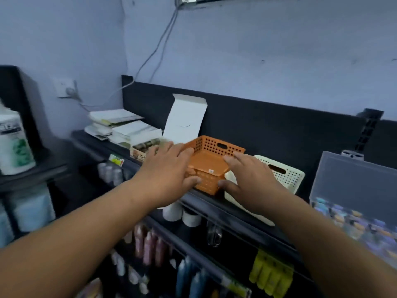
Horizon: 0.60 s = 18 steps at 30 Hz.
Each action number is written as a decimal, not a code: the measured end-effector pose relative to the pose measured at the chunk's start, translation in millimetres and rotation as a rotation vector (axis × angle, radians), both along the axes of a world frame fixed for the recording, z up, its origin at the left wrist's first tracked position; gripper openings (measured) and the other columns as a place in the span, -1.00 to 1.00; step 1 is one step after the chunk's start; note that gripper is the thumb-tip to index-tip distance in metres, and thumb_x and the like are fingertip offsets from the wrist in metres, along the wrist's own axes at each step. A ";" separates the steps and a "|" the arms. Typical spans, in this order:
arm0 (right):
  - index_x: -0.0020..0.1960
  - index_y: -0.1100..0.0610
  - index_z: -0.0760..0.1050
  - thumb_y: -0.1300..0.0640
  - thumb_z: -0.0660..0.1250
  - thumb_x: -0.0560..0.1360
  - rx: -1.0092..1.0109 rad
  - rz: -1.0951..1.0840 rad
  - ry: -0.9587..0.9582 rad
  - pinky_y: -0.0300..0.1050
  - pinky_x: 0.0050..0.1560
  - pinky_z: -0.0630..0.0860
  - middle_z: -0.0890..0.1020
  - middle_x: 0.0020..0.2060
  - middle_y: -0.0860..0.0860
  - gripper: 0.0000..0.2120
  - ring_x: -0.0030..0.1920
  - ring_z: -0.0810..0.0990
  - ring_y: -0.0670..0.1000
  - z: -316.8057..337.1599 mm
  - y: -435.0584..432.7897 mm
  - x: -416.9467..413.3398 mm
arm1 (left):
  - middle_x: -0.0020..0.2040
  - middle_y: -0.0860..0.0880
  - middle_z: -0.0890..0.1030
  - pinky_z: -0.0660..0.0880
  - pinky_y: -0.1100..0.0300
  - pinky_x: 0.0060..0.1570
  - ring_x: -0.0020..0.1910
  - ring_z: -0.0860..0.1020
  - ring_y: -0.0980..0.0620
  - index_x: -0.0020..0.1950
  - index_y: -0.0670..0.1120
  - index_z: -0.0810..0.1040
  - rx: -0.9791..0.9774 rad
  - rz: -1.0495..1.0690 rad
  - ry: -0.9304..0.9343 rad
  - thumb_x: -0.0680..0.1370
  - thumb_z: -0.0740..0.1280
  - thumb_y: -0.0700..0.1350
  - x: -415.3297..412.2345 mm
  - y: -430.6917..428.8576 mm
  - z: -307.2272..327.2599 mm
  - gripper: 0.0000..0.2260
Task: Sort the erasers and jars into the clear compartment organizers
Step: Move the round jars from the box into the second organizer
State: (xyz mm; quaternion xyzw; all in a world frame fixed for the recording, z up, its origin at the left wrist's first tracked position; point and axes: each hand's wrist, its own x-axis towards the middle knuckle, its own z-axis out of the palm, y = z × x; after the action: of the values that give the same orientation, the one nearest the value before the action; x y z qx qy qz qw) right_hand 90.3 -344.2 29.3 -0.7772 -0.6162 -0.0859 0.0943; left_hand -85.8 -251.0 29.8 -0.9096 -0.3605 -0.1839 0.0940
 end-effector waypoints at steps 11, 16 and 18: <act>0.55 -0.07 0.03 -0.26 0.24 0.51 -0.093 0.152 -0.008 0.14 0.50 0.11 0.11 0.55 -0.04 -0.27 0.53 0.09 0.05 -0.3 150.1 -20.8 | 0.51 0.00 0.18 0.06 0.01 0.45 0.49 0.11 -0.02 0.53 0.04 0.08 -0.116 0.206 -0.053 0.53 0.13 0.30 -54.7 116.2 -6.8 -0.34; 0.55 -0.04 0.05 -0.18 0.23 0.54 -0.119 0.234 0.081 0.07 0.48 0.17 0.10 0.55 -0.04 -0.32 0.51 0.13 0.04 6.7 219.1 -10.5 | 0.52 -0.02 0.17 0.13 0.03 0.44 0.49 0.15 -0.02 0.54 0.00 0.08 -0.182 0.233 -0.091 0.54 0.19 0.25 -45.6 174.7 -5.6 -0.34; 0.55 -0.04 0.06 -0.16 0.24 0.55 -0.133 0.253 0.108 0.02 0.47 0.18 0.10 0.55 -0.04 -0.34 0.51 0.15 0.04 7.2 246.3 -3.3 | 0.53 -0.02 0.16 0.16 0.07 0.43 0.49 0.16 -0.02 0.55 0.00 0.07 -0.216 0.222 -0.109 0.55 0.21 0.23 -38.8 196.6 -9.6 -0.34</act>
State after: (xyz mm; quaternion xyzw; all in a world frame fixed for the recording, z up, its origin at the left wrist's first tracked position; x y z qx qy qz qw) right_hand 87.0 -97.9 36.5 -0.7014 -0.7075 0.0095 0.0855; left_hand -124.6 -54.3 20.2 -0.8578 -0.4808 -0.1818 -0.0041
